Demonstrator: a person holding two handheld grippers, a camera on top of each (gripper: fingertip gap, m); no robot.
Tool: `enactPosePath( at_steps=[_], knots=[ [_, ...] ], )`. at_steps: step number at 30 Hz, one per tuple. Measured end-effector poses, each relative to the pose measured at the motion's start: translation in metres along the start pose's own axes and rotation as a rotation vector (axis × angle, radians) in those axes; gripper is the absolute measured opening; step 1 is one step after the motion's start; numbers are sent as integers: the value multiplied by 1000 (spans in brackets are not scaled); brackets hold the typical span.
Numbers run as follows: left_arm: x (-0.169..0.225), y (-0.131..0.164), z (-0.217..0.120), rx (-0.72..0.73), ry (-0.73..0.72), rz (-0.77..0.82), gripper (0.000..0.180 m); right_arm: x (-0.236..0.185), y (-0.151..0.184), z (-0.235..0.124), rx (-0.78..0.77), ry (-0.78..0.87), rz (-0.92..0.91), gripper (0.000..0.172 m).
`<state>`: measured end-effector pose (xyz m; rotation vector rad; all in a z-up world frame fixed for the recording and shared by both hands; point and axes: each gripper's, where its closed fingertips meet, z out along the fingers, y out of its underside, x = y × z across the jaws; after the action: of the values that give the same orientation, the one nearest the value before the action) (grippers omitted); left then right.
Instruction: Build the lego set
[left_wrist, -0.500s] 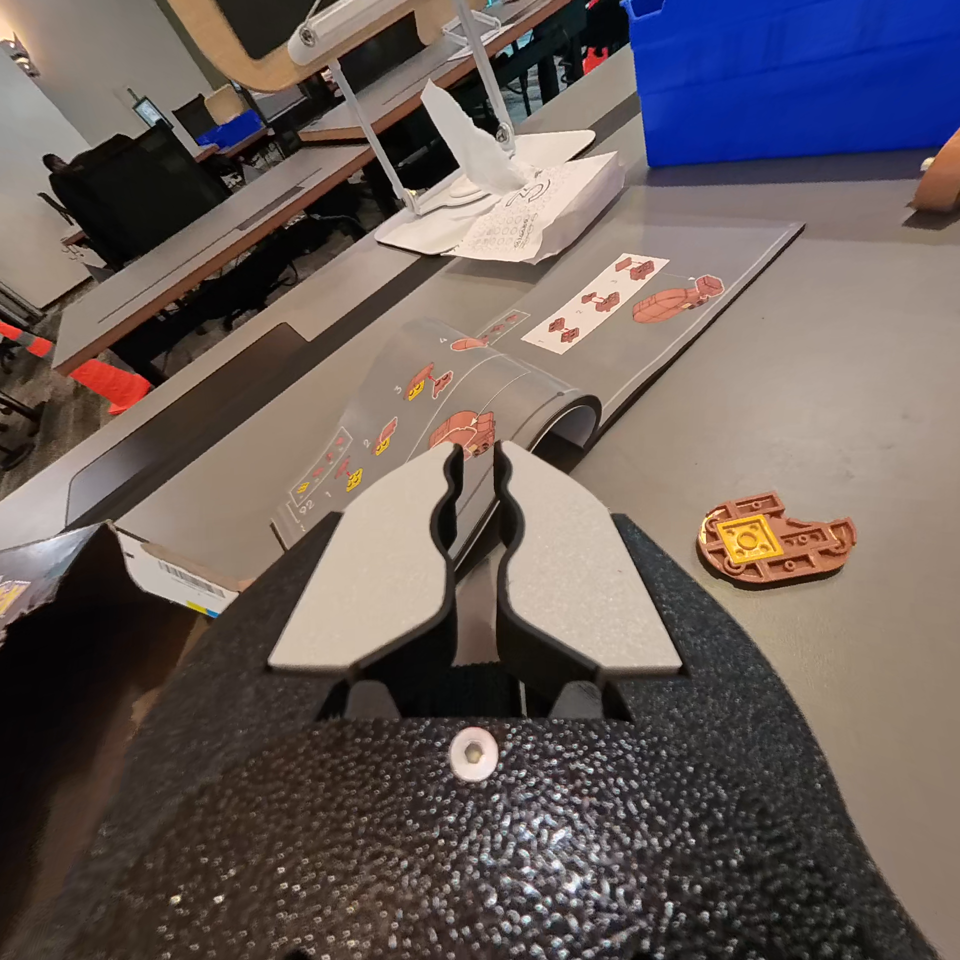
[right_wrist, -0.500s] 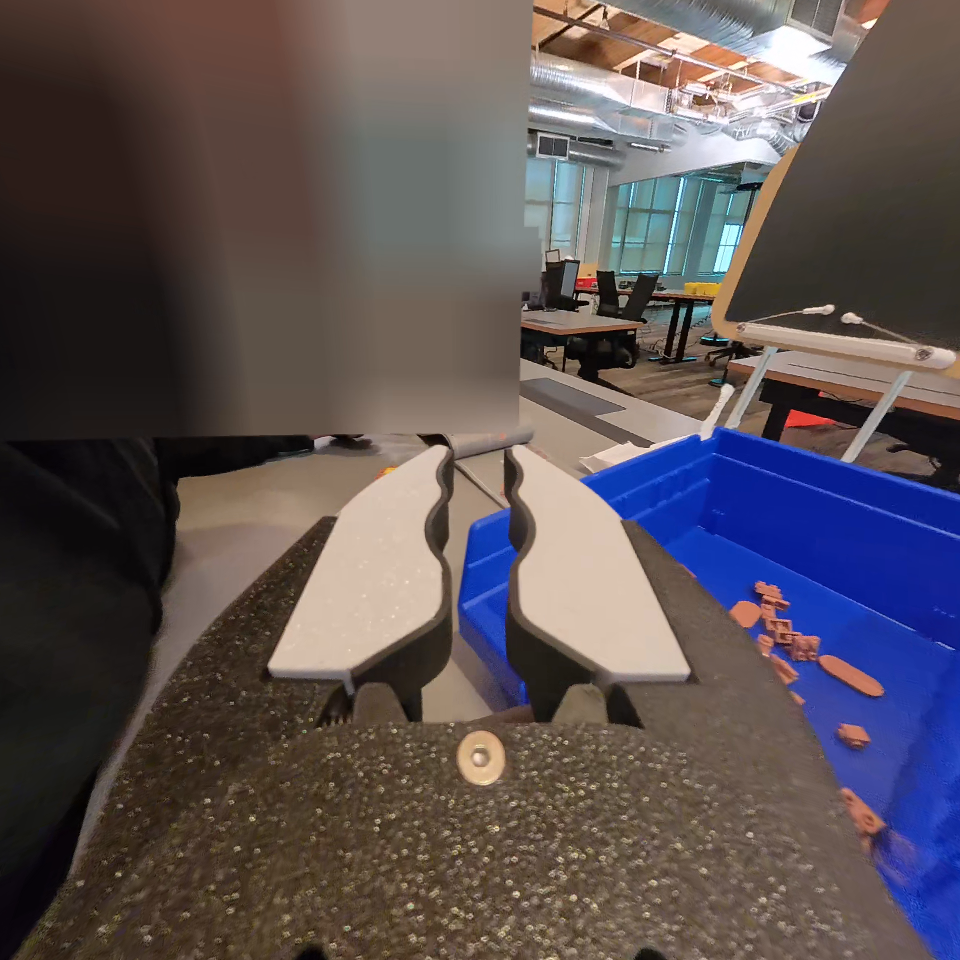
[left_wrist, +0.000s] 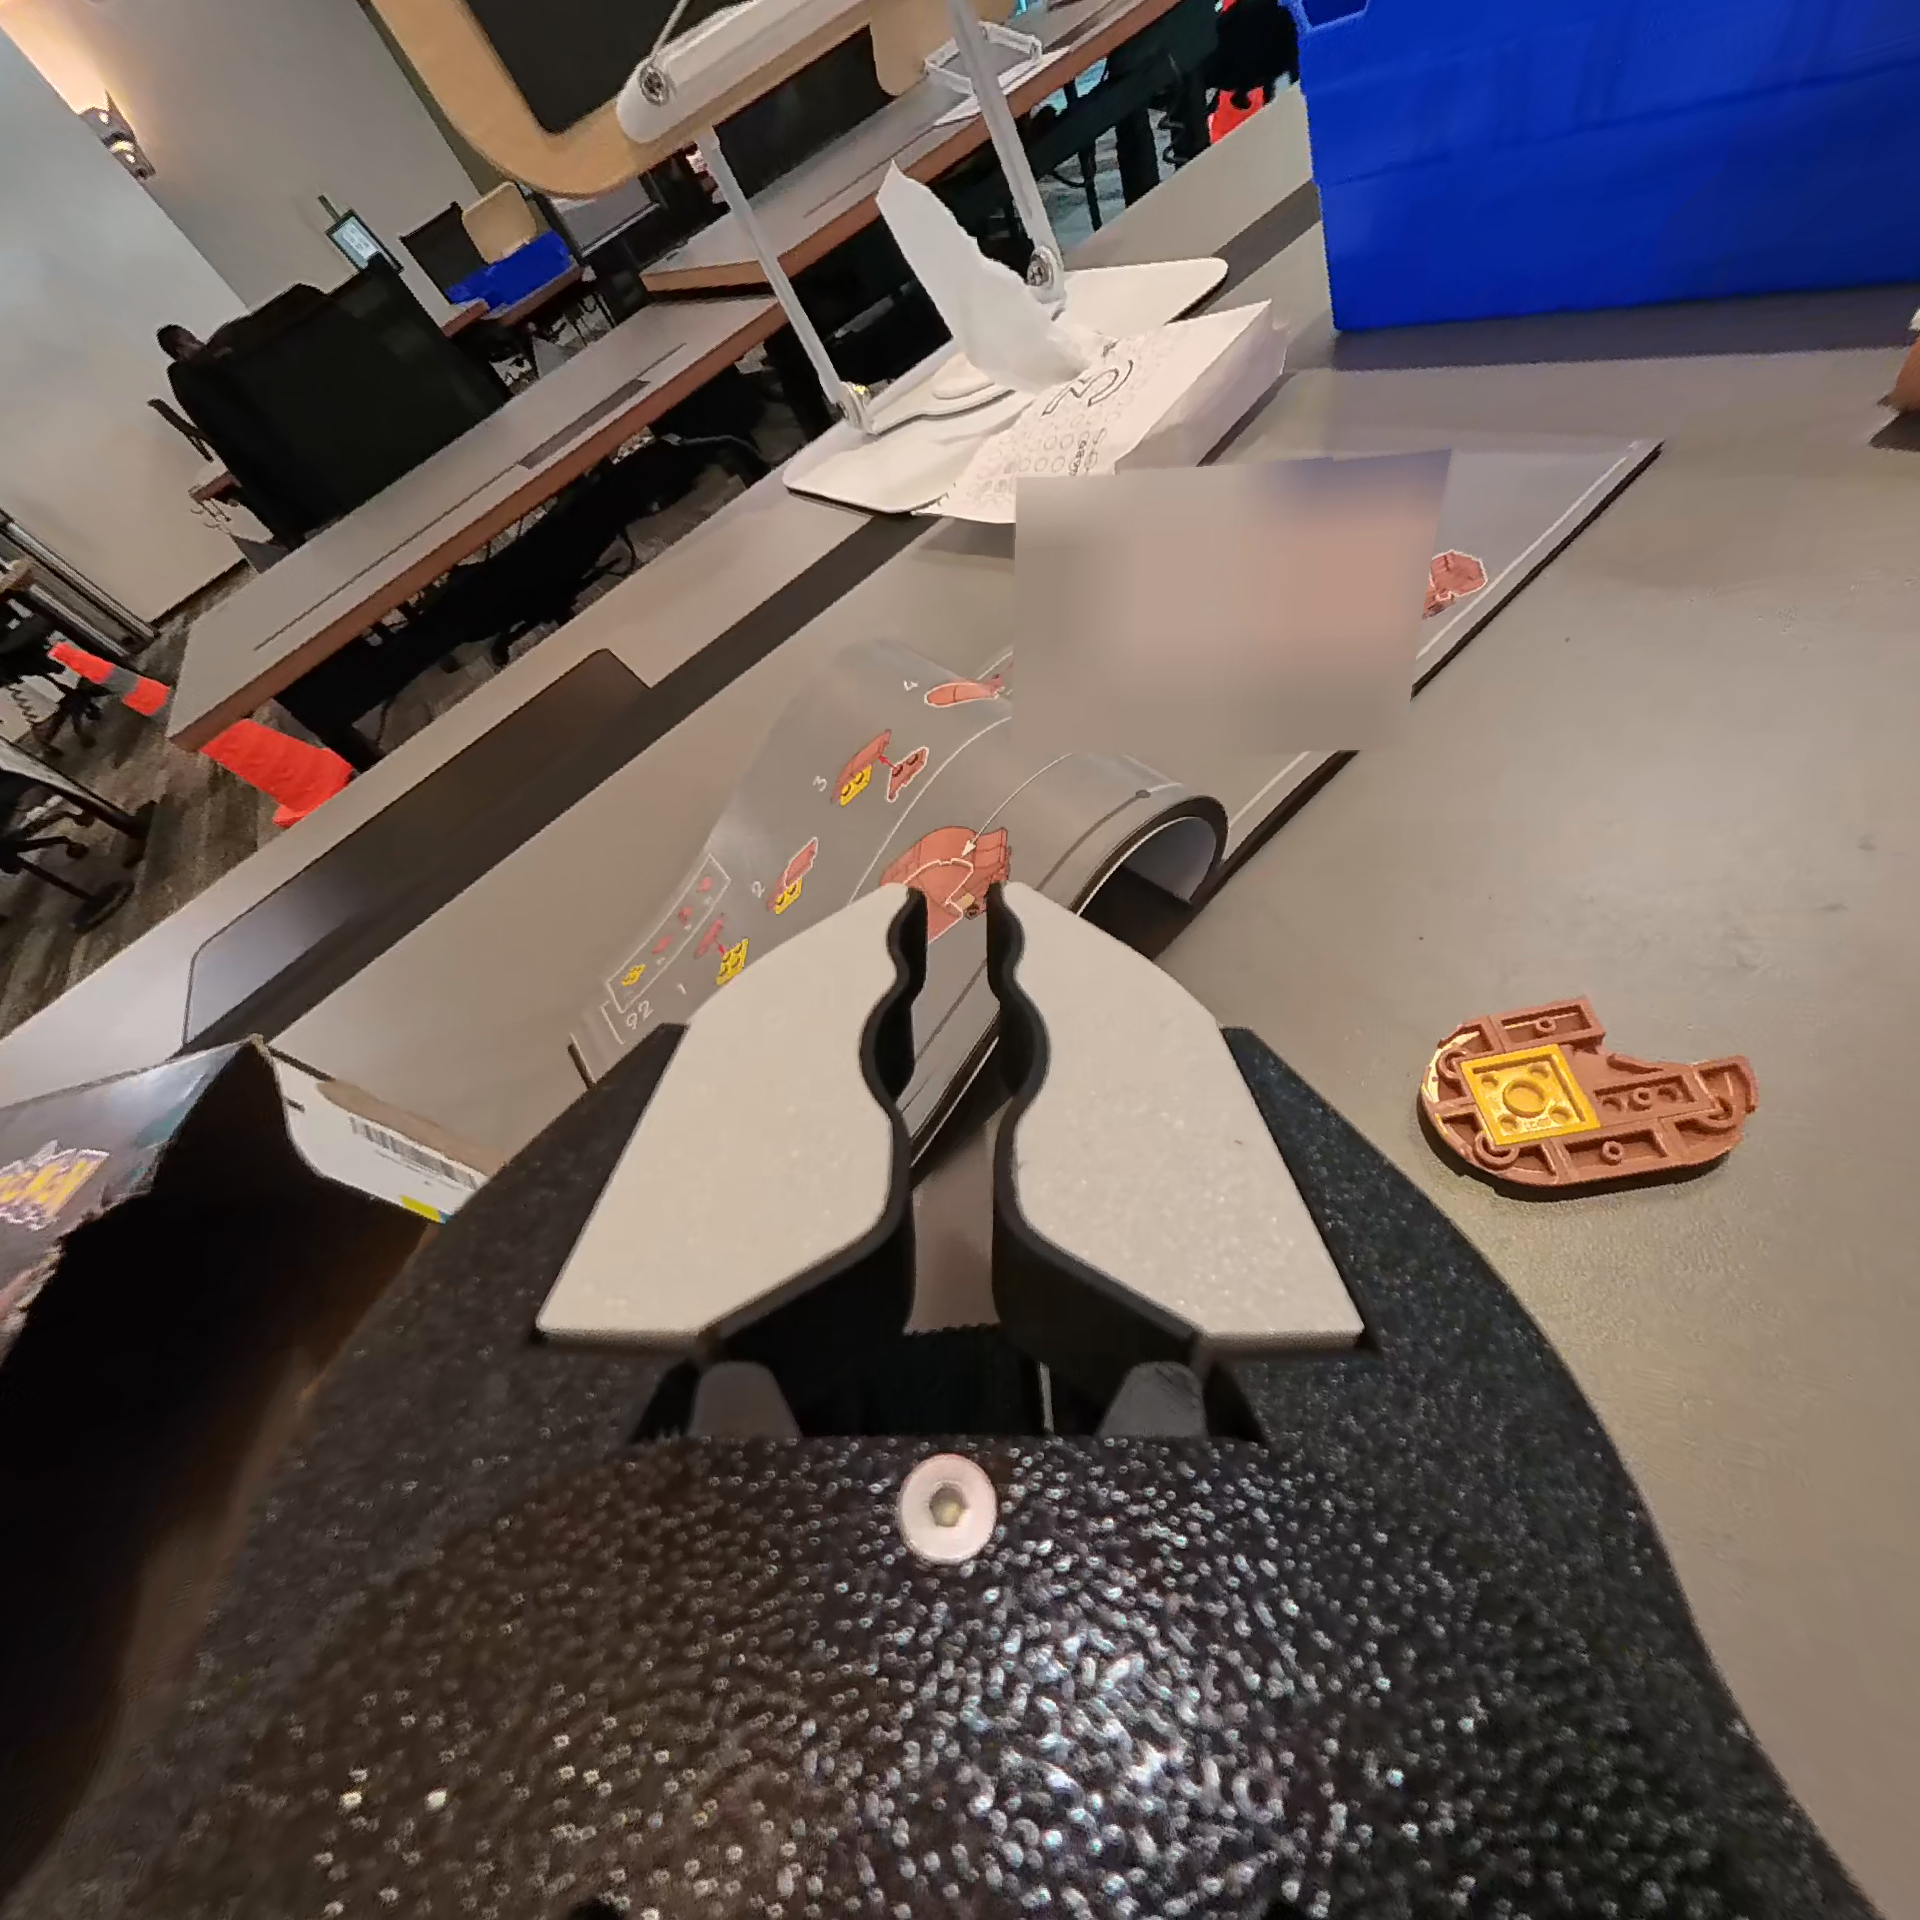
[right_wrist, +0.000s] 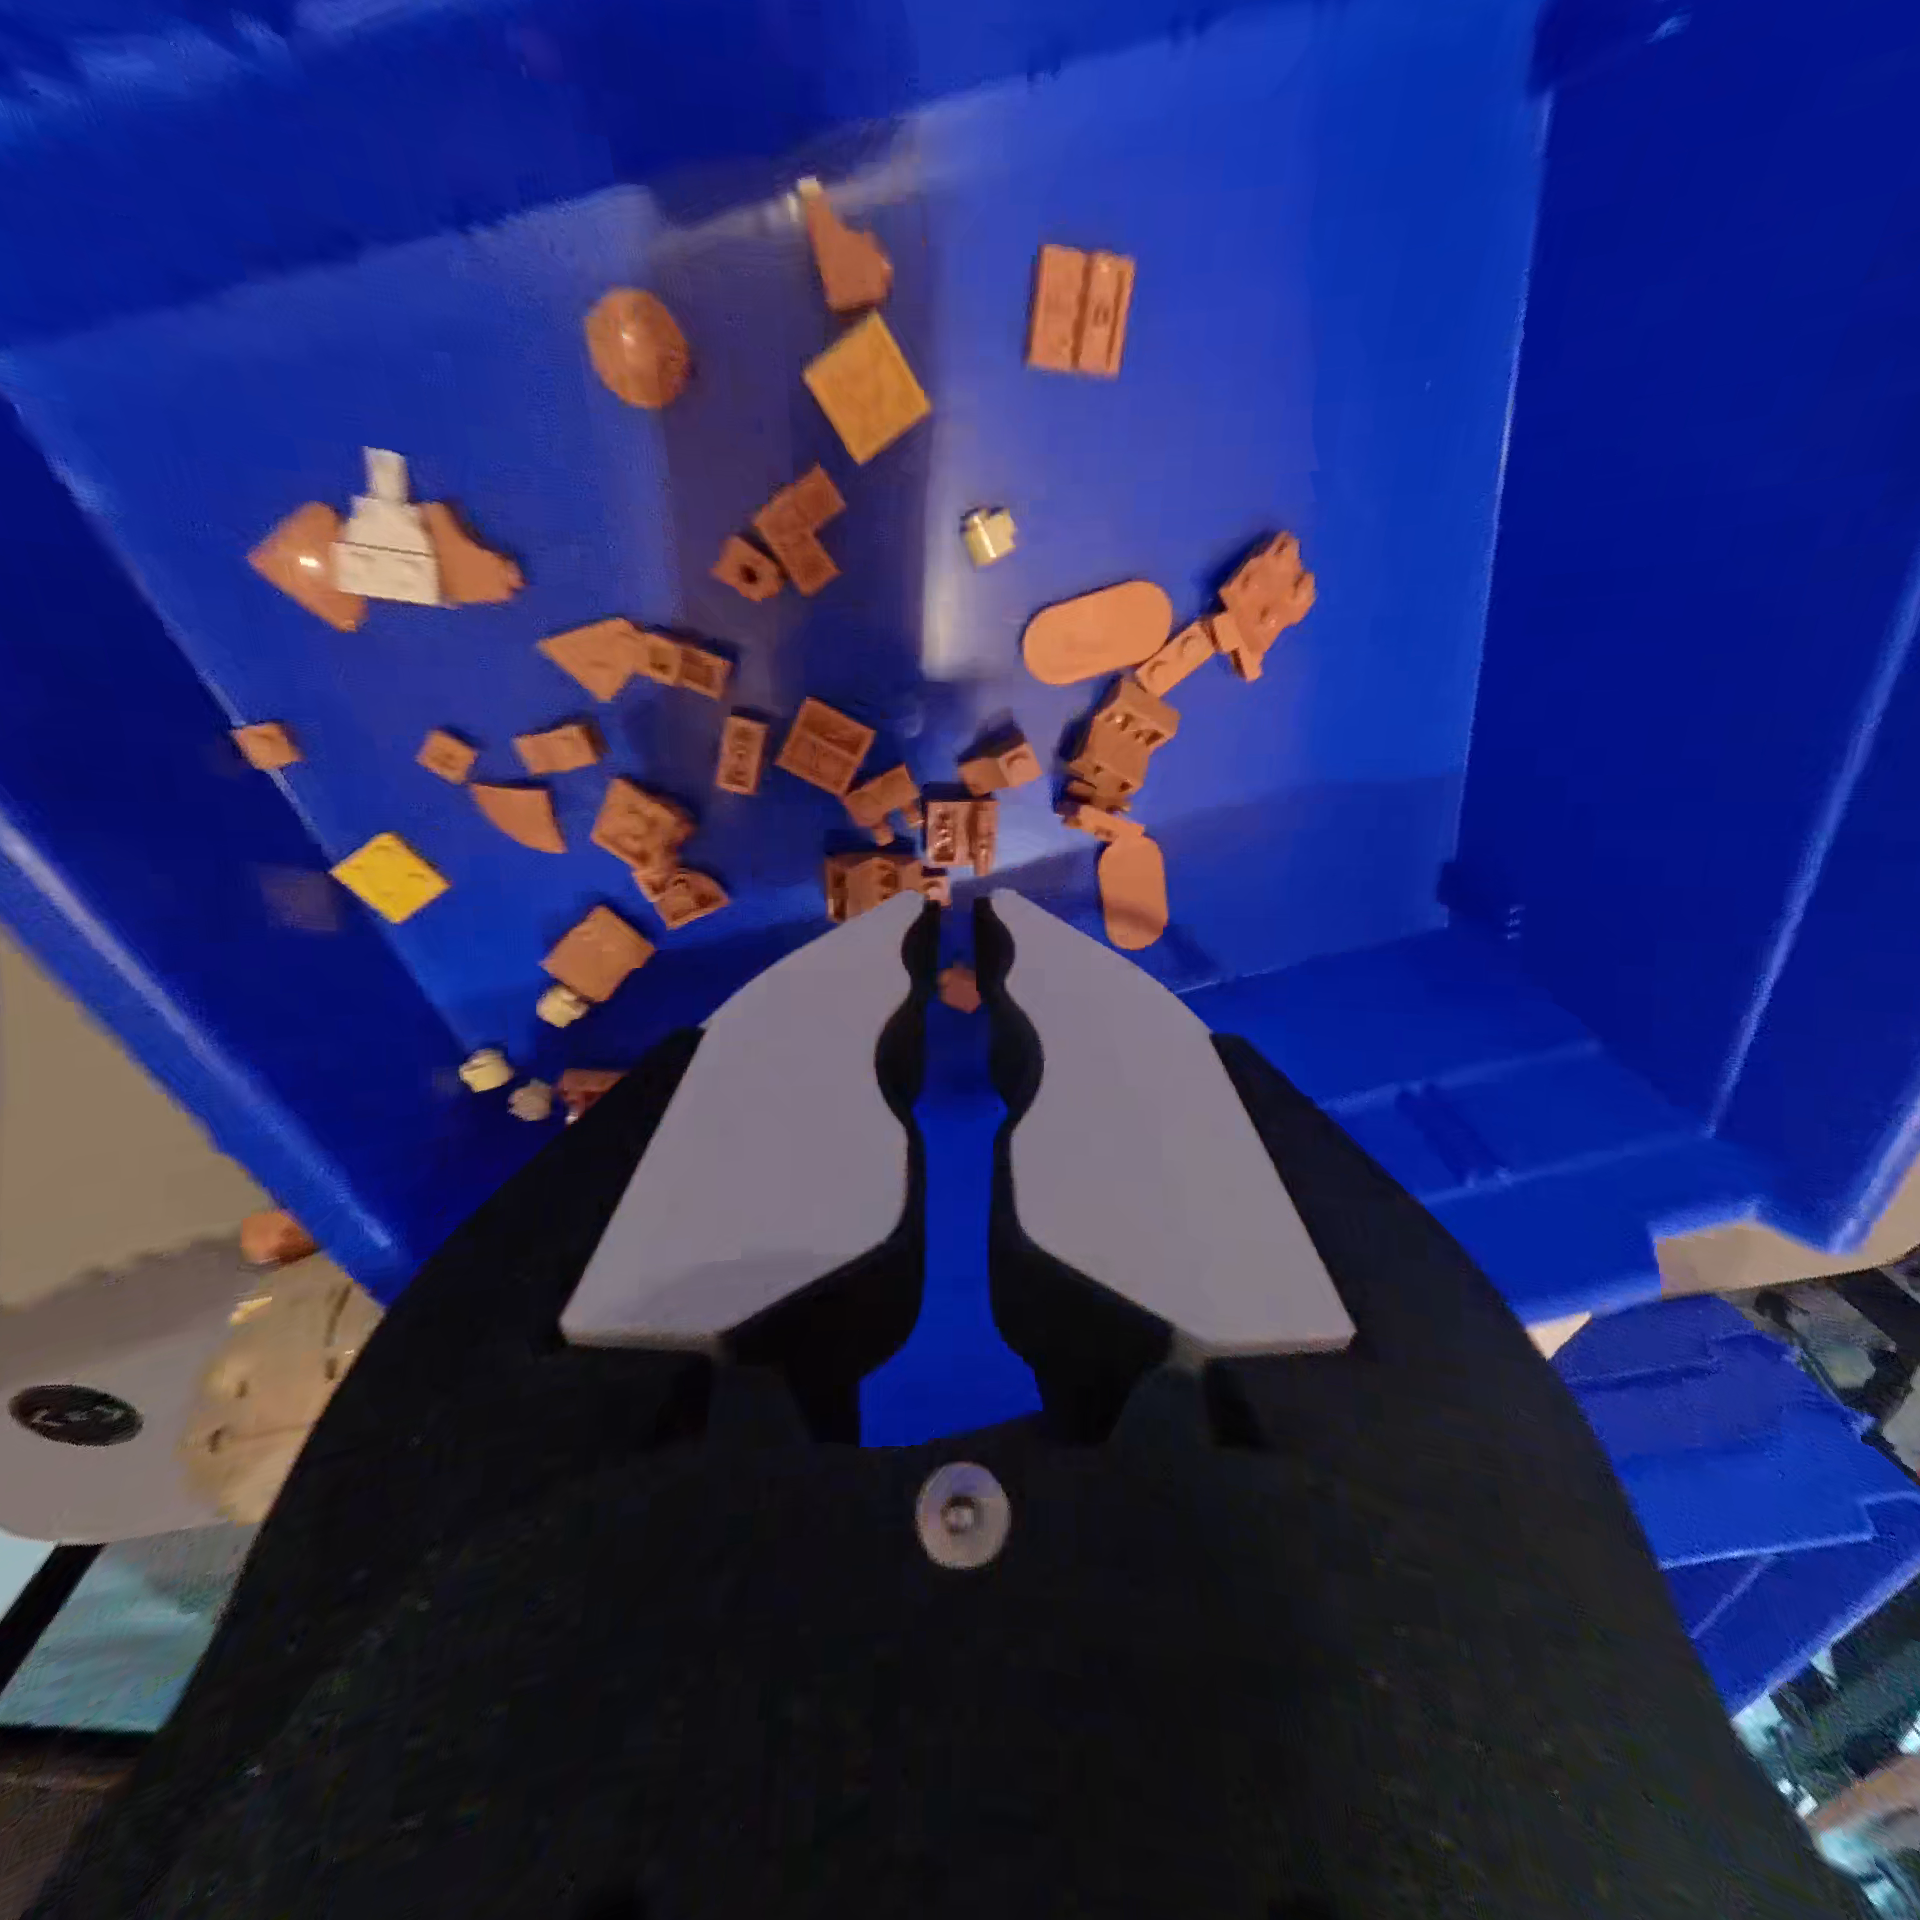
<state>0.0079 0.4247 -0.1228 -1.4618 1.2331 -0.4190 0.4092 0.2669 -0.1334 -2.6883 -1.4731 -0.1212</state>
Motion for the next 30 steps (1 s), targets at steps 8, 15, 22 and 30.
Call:
enactPosePath(
  at_steps=[8, 15, 22, 30],
  knots=[
    [3, 3, 5, -29, 9, 29, 10, 4, 13, 30, -127, -30, -24, 5],
    [4, 1, 3, -13, 7, 41, 10, 4, 12, 39, -156, -30, -15, 6],
    [4, 2, 4, -21, 9, 42, 10, 4, 16, 43, -186, -14, -5, 6],
    [2, 0, 1, 2, 7, 22, 10, -11, -53, -26, 367, -14, 145, 4]
  ],
)
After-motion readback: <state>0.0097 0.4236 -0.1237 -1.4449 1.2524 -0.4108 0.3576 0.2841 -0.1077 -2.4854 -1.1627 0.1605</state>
